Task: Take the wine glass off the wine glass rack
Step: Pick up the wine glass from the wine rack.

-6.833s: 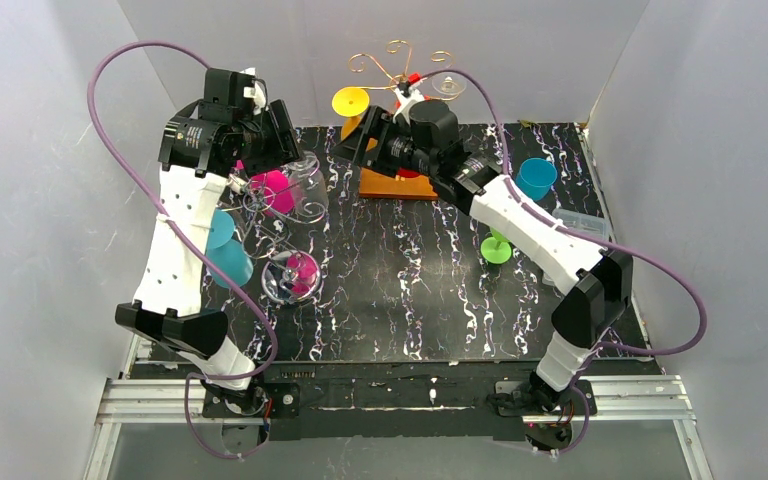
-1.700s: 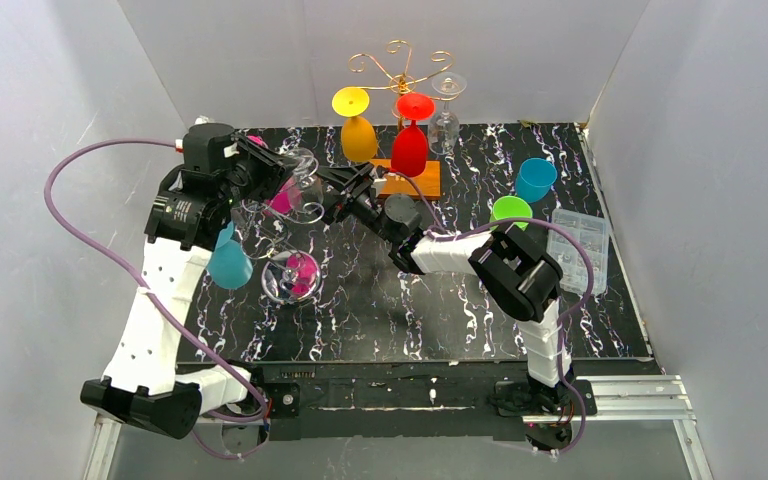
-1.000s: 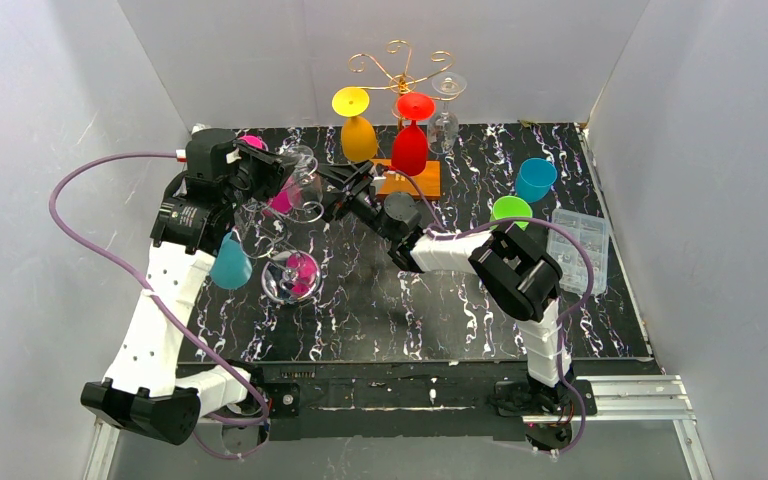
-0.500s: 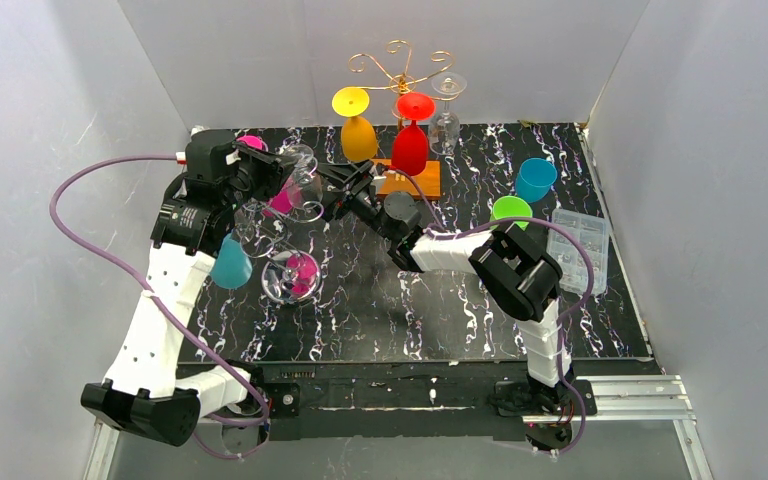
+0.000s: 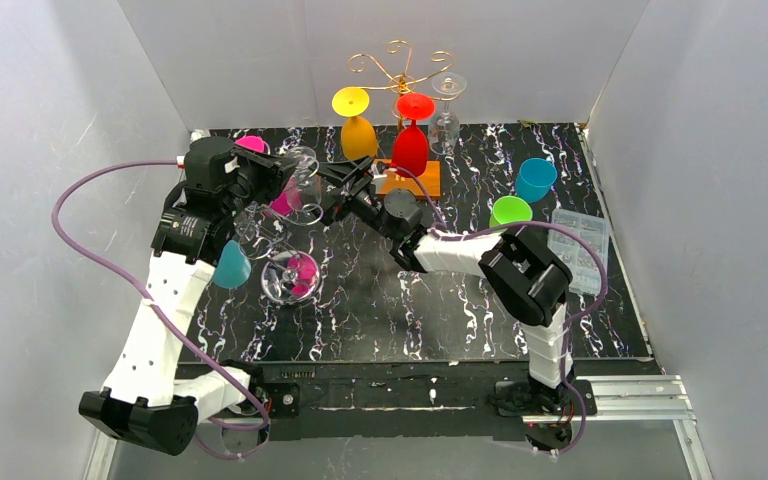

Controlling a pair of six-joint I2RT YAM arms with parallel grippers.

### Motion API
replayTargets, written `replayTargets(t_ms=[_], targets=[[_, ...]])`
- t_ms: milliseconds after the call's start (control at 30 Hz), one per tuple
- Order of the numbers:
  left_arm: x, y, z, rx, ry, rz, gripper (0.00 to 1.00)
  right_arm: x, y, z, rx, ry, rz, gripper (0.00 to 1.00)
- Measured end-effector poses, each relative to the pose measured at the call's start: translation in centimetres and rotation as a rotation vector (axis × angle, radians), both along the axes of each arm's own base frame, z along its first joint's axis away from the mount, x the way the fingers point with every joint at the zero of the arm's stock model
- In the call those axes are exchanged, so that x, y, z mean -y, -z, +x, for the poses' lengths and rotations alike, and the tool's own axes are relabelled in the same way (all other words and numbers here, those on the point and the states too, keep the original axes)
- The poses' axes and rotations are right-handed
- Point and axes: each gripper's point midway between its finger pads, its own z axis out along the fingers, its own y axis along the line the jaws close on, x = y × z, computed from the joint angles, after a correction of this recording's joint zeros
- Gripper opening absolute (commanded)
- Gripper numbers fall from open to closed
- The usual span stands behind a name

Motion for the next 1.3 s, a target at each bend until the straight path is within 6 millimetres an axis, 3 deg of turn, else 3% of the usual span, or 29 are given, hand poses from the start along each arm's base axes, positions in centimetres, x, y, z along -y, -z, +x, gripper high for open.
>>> replayTargets(t_ms=[933,1300], targets=[[0.0,-0.4,-0.4,0.105,-0.006,-0.06,0.0,1.6,0.5,-1.2,-0.038,0.019,-0.216,0.99],[-0.1,-0.6,-0.5,0.13,-0.009,-0.066,0.0,2.9,0.6,-0.5,-0.044,0.027,-0.275,0.98]])
